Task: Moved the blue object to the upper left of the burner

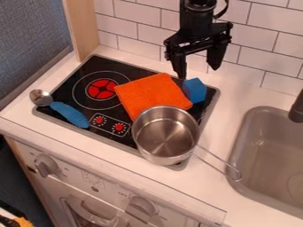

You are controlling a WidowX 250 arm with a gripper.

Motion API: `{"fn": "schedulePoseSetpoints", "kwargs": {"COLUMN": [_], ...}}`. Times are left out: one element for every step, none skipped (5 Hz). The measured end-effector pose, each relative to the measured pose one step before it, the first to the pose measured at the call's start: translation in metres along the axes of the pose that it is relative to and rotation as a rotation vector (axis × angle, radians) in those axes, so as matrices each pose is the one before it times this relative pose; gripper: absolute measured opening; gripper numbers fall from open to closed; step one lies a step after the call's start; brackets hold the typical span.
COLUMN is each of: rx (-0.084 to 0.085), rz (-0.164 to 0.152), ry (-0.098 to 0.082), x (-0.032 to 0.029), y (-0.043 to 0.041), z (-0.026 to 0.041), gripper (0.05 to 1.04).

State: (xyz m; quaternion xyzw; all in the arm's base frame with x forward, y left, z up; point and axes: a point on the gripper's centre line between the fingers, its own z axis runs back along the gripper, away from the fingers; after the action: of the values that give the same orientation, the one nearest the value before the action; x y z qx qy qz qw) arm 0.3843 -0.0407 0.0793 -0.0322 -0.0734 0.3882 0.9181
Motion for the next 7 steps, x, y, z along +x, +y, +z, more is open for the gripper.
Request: {"fn": "schedulePoseSetpoints", "kwargs": {"rx": [0.0206, 0.0259, 0.0112, 0.002, 0.0074, 0.0093, -0.0076], "rz": [0.015, 0.0144, 0.0142, 0.0016, -0.0042, -0.0178, 0.0103], "ry": [-0.0098, 0.0083, 0.0082, 0.0079, 0.011, 0.0189, -0.0105], "x": [0.00282, -0.00126, -0.00032, 0.00083, 0.00065, 0.00244, 0.00365], "y": [0.00121, 0.00238, 0.00058, -0.00419, -0.0025, -0.00665, -0.0038], "z": [-0.01561, -0.01097, -0.01016, -0.00719, -0.00379, -0.00796, 0.00248], "gripper": [0.999, 0.999, 0.999, 0.999, 0.991, 0.895, 0.617]}}
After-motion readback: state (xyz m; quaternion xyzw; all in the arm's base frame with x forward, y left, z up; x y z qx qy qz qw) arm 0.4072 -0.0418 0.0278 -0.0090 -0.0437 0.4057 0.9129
